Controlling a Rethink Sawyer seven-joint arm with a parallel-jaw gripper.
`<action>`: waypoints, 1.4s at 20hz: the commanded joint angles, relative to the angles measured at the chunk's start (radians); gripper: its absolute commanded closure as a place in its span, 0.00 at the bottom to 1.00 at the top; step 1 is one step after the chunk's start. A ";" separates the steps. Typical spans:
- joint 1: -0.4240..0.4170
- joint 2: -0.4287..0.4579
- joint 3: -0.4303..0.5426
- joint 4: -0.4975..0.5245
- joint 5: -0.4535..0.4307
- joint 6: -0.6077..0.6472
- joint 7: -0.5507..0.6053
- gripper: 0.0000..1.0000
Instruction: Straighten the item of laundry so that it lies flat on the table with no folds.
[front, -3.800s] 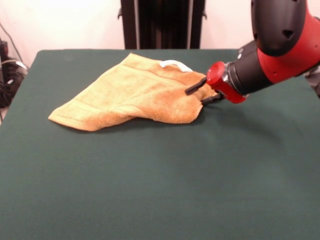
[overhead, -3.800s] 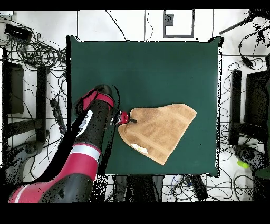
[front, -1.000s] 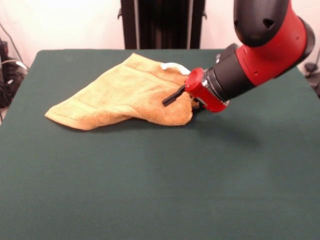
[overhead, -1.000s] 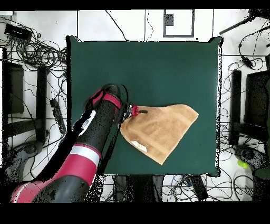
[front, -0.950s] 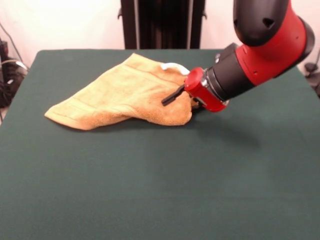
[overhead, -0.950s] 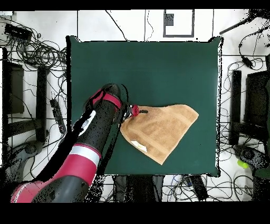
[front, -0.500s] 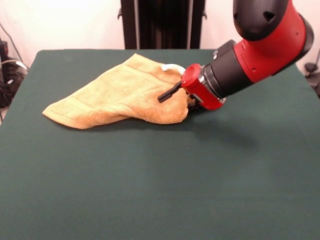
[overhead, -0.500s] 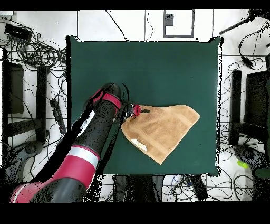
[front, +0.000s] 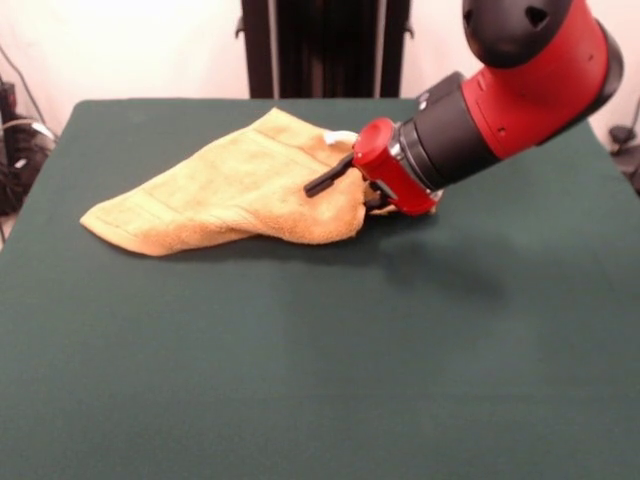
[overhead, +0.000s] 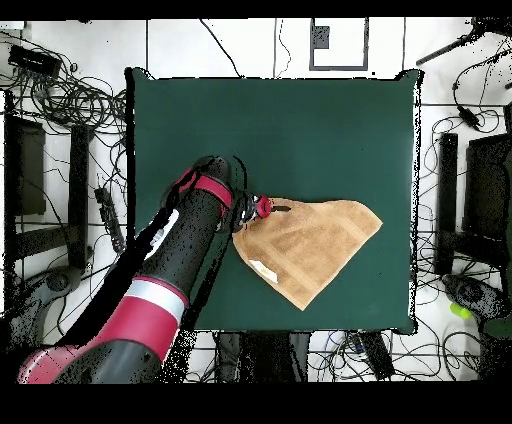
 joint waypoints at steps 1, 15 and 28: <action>0.033 -0.001 0.025 0.034 -0.016 -0.057 0.198 0.00; 0.040 -0.042 -0.018 0.051 -0.052 -0.064 0.150 0.00; 0.052 -0.074 -0.033 0.034 -0.109 -0.005 0.104 0.00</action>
